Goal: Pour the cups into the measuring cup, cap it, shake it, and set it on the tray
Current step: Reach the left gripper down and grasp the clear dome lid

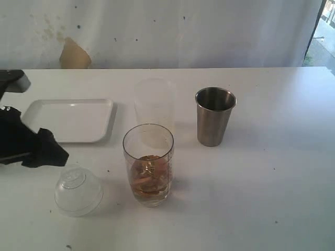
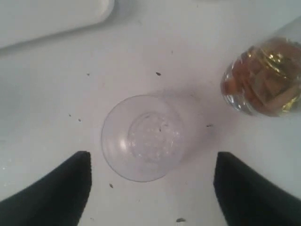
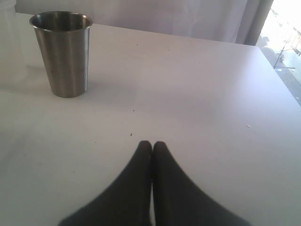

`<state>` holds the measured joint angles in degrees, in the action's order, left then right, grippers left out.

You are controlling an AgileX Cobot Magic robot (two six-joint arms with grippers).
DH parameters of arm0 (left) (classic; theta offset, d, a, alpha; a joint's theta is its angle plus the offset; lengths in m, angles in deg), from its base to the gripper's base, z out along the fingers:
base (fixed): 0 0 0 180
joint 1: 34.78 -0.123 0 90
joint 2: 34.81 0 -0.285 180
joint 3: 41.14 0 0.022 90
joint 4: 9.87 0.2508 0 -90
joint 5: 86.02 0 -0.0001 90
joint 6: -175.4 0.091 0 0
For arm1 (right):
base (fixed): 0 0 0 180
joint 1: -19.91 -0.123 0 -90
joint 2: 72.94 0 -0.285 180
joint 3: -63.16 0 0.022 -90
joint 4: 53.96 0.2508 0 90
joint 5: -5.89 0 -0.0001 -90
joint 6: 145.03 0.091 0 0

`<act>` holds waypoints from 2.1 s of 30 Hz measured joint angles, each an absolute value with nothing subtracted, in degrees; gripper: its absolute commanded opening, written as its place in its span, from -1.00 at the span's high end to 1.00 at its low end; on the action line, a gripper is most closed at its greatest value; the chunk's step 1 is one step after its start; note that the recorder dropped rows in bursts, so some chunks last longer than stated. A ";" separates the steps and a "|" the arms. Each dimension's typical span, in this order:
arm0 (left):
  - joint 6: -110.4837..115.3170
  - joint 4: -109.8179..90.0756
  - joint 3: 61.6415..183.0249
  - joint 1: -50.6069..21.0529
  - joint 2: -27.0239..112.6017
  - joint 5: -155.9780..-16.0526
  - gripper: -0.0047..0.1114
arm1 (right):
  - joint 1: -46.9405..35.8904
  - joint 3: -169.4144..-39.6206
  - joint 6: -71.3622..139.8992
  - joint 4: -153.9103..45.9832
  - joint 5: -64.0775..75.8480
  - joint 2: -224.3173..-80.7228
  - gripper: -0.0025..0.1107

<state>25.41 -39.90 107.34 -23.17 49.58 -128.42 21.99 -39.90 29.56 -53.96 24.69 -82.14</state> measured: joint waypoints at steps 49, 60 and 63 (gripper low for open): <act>5.91 -16.01 118.05 -8.57 67.81 -130.97 -0.09 | 21.99 -39.90 29.66 -53.96 24.69 -82.14 0.96; 6.02 -16.72 116.43 -8.57 67.81 -127.56 -0.09 | 21.99 -39.90 29.66 -53.96 24.69 -82.14 0.96; 6.02 -17.25 116.43 -8.57 67.81 -126.17 -0.09 | 21.99 -39.90 29.66 -53.96 24.69 -82.14 0.96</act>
<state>6.02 -17.25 116.43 -8.57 67.81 -126.17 21.99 -39.90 29.66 -53.96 24.69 -82.14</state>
